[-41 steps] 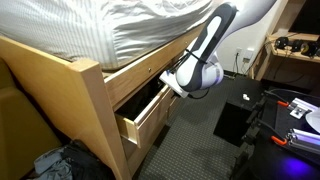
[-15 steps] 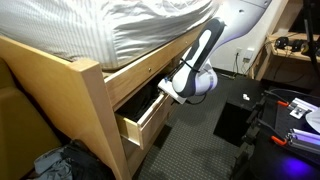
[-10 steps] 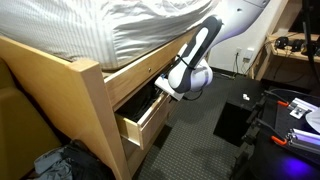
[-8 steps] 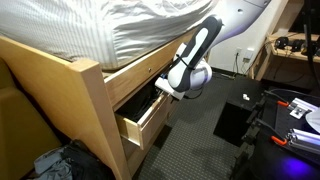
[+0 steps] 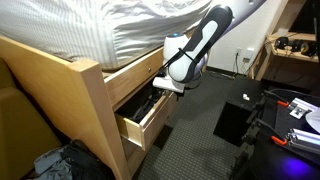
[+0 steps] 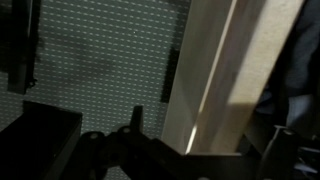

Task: Open the left top drawer

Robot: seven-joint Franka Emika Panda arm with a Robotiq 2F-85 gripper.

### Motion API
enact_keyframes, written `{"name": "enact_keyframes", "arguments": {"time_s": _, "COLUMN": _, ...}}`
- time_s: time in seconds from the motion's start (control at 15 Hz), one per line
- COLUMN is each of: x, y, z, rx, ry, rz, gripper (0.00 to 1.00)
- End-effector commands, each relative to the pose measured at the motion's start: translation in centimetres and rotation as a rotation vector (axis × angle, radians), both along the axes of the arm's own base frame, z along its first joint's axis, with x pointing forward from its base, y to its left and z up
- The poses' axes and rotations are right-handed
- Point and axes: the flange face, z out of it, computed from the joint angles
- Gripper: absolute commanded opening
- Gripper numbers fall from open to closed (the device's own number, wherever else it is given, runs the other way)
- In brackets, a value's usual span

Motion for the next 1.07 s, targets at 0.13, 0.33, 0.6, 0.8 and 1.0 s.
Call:
{"name": "enact_keyframes", "arguments": {"time_s": 0.13, "x": 1.1, "y": 1.1, "z": 4.8, "rx": -0.107, "ry": 0.021, "rz": 0.002, "gripper": 1.00}}
{"name": "enact_keyframes", "arguments": {"time_s": 0.33, "x": 1.3, "y": 1.2, "z": 4.3, "rx": -0.085, "ry": 0.007, "rz": 0.006, "gripper": 1.00}}
{"name": "enact_keyframes", "arguments": {"time_s": 0.6, "x": 1.3, "y": 1.1, "z": 4.4, "rx": -0.088, "ry": 0.008, "rz": 0.006, "gripper": 1.00}}
{"name": "enact_keyframes", "arguments": {"time_s": 0.8, "x": 0.0, "y": 1.6, "z": -0.2, "rx": -0.017, "ry": 0.096, "rz": 0.012, "gripper": 1.00}}
{"name": "enact_keyframes", "arguments": {"time_s": 1.0, "x": -0.4, "y": 1.9, "z": -0.1, "rx": -0.032, "ry": 0.082, "rz": 0.007, "gripper": 1.00}}
